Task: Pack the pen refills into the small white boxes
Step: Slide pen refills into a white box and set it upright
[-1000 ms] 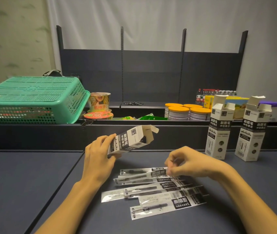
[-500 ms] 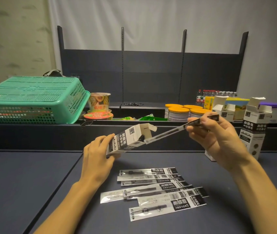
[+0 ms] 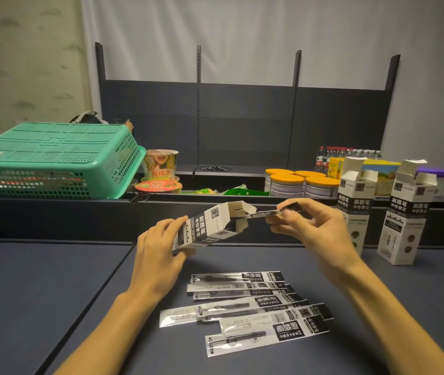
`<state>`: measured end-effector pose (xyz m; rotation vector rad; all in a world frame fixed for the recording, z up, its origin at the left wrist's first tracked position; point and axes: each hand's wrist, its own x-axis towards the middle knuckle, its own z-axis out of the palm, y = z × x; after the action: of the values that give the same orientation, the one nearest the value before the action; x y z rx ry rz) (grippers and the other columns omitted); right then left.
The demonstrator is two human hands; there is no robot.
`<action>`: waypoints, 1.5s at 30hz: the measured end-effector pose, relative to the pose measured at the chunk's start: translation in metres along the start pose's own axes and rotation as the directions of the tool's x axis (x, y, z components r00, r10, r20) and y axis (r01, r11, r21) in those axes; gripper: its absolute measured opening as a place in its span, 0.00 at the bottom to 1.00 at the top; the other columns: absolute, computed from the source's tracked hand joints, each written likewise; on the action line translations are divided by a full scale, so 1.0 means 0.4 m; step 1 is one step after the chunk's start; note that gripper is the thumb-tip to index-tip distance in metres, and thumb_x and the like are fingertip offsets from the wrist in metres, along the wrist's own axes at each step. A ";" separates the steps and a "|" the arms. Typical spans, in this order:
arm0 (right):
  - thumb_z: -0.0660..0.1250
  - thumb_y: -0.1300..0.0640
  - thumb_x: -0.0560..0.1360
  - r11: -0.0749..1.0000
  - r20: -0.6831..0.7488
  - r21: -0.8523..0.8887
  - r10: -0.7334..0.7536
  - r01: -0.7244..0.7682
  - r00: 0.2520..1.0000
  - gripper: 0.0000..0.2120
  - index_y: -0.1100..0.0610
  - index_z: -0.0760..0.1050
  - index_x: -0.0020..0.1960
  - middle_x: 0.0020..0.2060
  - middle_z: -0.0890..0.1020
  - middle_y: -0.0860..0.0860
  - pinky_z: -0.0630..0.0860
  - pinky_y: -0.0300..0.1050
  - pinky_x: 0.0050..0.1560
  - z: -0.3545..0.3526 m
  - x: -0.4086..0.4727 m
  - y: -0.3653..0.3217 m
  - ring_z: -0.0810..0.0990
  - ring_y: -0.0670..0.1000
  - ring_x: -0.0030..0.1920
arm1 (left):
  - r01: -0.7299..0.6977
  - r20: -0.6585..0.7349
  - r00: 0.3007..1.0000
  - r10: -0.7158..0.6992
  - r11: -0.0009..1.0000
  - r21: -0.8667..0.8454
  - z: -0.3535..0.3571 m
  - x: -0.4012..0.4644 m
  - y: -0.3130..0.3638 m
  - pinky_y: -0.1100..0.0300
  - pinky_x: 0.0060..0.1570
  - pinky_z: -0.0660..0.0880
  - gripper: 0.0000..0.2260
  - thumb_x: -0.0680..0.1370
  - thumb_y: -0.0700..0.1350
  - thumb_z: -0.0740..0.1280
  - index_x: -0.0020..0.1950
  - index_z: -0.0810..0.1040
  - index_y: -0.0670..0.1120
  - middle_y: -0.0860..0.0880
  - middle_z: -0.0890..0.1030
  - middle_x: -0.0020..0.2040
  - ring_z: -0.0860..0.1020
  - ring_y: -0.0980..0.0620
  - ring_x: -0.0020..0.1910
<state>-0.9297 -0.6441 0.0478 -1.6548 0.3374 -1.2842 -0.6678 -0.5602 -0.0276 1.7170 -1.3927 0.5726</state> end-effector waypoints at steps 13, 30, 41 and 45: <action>0.72 0.67 0.71 0.638 0.263 -0.607 -0.402 0.474 0.877 0.11 0.57 0.81 0.52 0.45 0.82 0.47 0.77 0.34 0.41 0.023 -0.010 0.087 0.79 0.42 0.42 | -0.047 0.019 0.999 0.047 0.999 -0.018 0.007 -0.001 0.002 0.54 0.59 0.65 0.29 0.69 0.46 0.77 0.69 0.72 0.49 0.49 0.76 0.61 0.73 0.48 0.59; 0.66 0.62 0.73 0.722 0.256 -0.600 -0.234 0.344 0.938 0.11 0.51 0.83 0.50 0.46 0.79 0.48 0.72 0.34 0.39 0.017 -0.003 0.057 0.77 0.48 0.39 | -0.056 -0.055 0.997 0.055 0.998 -0.005 0.000 0.003 -0.005 0.51 0.57 0.69 0.30 0.67 0.44 0.78 0.68 0.73 0.47 0.48 0.77 0.59 0.75 0.47 0.56; 0.73 0.47 0.72 0.420 0.311 -0.907 0.613 0.034 0.726 0.13 0.47 0.79 0.55 0.44 0.81 0.50 0.71 0.34 0.40 -0.048 0.005 0.065 0.76 0.43 0.40 | -0.037 -0.043 0.998 0.037 0.999 0.000 0.003 0.001 -0.007 0.57 0.57 0.63 0.30 0.68 0.45 0.77 0.68 0.73 0.48 0.49 0.76 0.59 0.74 0.49 0.57; 0.72 0.48 0.73 0.329 0.299 -0.938 0.605 0.110 0.738 0.14 0.47 0.80 0.58 0.42 0.77 0.45 0.73 0.40 0.45 -0.030 -0.003 0.086 0.74 0.46 0.43 | -0.050 -0.044 0.998 0.050 0.999 0.002 0.002 0.003 -0.006 0.56 0.57 0.65 0.30 0.68 0.46 0.78 0.68 0.73 0.48 0.49 0.77 0.59 0.74 0.49 0.56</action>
<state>-0.9292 -0.6663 0.0187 -2.7125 1.0299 -0.0541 -0.6652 -0.5613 -0.0278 1.6643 -1.4078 0.6350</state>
